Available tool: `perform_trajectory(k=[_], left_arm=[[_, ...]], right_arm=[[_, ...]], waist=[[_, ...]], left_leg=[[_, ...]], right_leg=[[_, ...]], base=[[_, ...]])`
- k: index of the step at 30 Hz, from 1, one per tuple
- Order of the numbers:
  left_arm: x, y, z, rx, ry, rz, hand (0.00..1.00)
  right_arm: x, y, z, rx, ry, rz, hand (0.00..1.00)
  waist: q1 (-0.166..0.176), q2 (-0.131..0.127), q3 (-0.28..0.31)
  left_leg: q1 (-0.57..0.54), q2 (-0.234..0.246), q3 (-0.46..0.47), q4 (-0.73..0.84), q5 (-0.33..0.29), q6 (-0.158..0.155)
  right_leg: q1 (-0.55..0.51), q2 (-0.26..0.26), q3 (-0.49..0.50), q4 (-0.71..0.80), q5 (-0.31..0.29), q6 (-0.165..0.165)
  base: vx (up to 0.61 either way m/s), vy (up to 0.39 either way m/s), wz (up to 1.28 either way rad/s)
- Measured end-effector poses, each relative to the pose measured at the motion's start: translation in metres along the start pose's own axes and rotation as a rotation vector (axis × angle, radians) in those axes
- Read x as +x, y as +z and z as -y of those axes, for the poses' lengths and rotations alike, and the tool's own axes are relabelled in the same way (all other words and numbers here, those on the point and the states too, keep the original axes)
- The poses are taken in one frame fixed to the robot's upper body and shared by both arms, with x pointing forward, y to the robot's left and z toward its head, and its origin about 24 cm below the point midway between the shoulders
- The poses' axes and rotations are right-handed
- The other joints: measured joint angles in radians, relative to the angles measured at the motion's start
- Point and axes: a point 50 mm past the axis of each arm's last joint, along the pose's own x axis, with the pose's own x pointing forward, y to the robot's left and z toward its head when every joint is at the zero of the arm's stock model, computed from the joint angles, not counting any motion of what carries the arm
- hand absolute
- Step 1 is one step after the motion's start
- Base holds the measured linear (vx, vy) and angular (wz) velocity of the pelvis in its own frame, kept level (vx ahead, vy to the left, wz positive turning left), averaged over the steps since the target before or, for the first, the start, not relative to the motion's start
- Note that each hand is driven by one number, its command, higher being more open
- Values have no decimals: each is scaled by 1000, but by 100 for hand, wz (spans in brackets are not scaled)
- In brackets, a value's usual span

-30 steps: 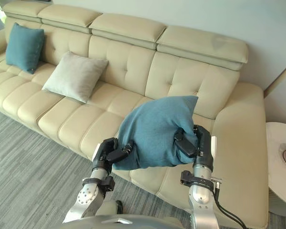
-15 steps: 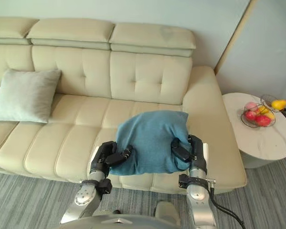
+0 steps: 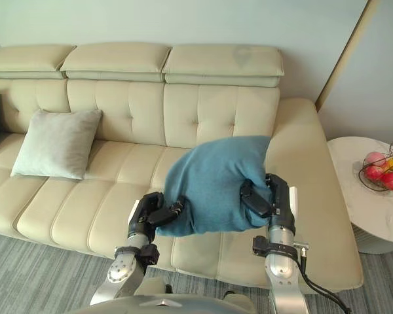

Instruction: Pick up cushions and gather them together orderly.

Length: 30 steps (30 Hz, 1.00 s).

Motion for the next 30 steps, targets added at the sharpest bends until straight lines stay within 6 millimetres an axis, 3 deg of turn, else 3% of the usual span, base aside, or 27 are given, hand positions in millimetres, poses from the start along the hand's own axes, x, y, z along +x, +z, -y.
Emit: perform_trajectory(k=[2,4,7,10,15,19,21,24,26,29,30], left_arm=[[-1,-2,-4,22,3,-10,0],[-2,-4,-7,32,5,-20,0],[-5,-8,-8,48,3,-38,0],[-5,-8,-10,80,-2,-37,0],[-2,-3,-13,127,1,-21,0],[8,8,-9,167,6,34,0],[18,20,-6,204,4,83,0],[46,53,5,278,17,220,0],[63,84,15,313,35,340,0],[89,154,38,342,67,574,0],[91,166,42,349,75,616,0]], right_arm=[[-5,-9,-5,24,-5,-48,0],[-6,-12,-7,31,-6,-68,0],[-8,-21,-8,21,-1,-105,0],[-9,-30,-9,9,8,-140,0],[0,-38,-14,-44,29,-159,0],[14,-30,-20,-82,24,-112,0],[26,-20,-26,-97,19,-64,0],[56,11,-36,-112,-28,63,0],[78,45,-43,-108,-77,186,0],[116,117,-45,-83,-178,402,0],[121,130,-45,-76,-195,435,0]], waist=[[-3,-44,-19],[-8,-59,-23],[-14,-61,-38],[-13,-60,-41],[-13,-58,-43],[-11,-61,-41],[-11,-67,-37],[-7,-80,4],[-5,-83,51],[16,-80,102],[18,-79,115]], left_leg=[[23,-30,15,-43,15,11],[54,-52,29,-75,24,22],[102,-85,36,-145,49,35],[109,-88,37,-191,74,34],[104,-73,35,-244,110,23],[68,-61,32,-275,139,18],[38,-57,30,-288,156,15],[-15,-55,13,-294,187,17],[-56,-54,7,-294,207,20],[-168,-51,3,-298,252,23],[-175,-51,3,-306,261,22]], right_leg=[[-1,-28,6,-9,3,14],[17,-50,8,-20,-1,23],[32,-79,11,-31,-9,35],[33,-80,11,-62,4,49],[20,-55,11,-101,32,32],[-29,-40,12,-107,50,25],[-58,-34,12,-113,66,22],[-104,-30,6,-122,95,18],[-145,-29,4,-121,114,19],[-256,-25,5,-123,160,22],[-267,-24,5,-126,167,23]], base=[[91,126,-19],[74,117,-5],[43,77,-1],[9,11,0],[-5,-21,-3],[-24,-33,-3],[0,0,0],[-100,2,7],[-139,9,4],[-205,13,-3],[-155,12,0]])
